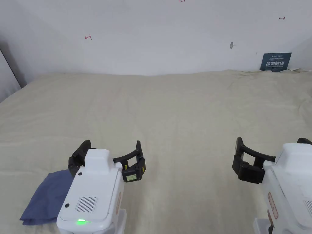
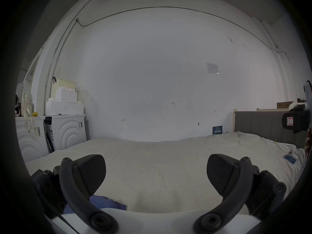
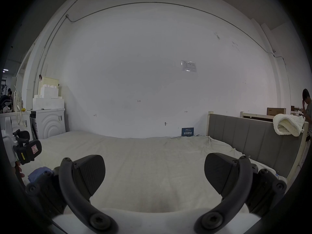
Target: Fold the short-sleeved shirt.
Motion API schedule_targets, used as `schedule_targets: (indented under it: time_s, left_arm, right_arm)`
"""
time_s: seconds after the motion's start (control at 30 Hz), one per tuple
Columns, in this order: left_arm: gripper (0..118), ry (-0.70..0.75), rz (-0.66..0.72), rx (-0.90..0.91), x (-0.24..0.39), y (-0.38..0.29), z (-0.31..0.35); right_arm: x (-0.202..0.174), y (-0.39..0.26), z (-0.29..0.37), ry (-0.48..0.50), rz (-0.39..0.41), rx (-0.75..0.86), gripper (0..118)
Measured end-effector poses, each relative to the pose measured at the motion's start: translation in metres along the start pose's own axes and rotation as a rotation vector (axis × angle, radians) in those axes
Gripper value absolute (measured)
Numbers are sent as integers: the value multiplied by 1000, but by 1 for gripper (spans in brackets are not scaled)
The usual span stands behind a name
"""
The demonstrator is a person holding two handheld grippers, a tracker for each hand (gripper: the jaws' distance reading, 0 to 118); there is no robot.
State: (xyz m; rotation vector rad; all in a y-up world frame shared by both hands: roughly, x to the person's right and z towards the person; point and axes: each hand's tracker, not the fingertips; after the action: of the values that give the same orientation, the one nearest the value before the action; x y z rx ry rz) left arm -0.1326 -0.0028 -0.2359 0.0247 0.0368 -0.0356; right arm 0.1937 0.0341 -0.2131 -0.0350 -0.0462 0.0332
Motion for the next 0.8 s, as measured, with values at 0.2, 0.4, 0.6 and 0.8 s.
schedule_targets:
  time_s: [0.2, 0.4, 0.6, 0.8]
  left_arm:
    - [118, 5, -2, 5, 0, 2, 1]
    - [118, 8, 16, 10, -2, 4, 1]
    - [118, 10, 14, 14, -3, 6, 1]
    - [118, 15, 8, 18, -3, 6, 1]
  right_arm:
    - [0, 1, 1, 1, -2, 6, 117]
    - [0, 2, 2, 3, 2, 12, 117]
    - [0, 2, 2, 3, 4, 16, 117]
    - [-1, 3, 3, 4, 5, 17, 117]
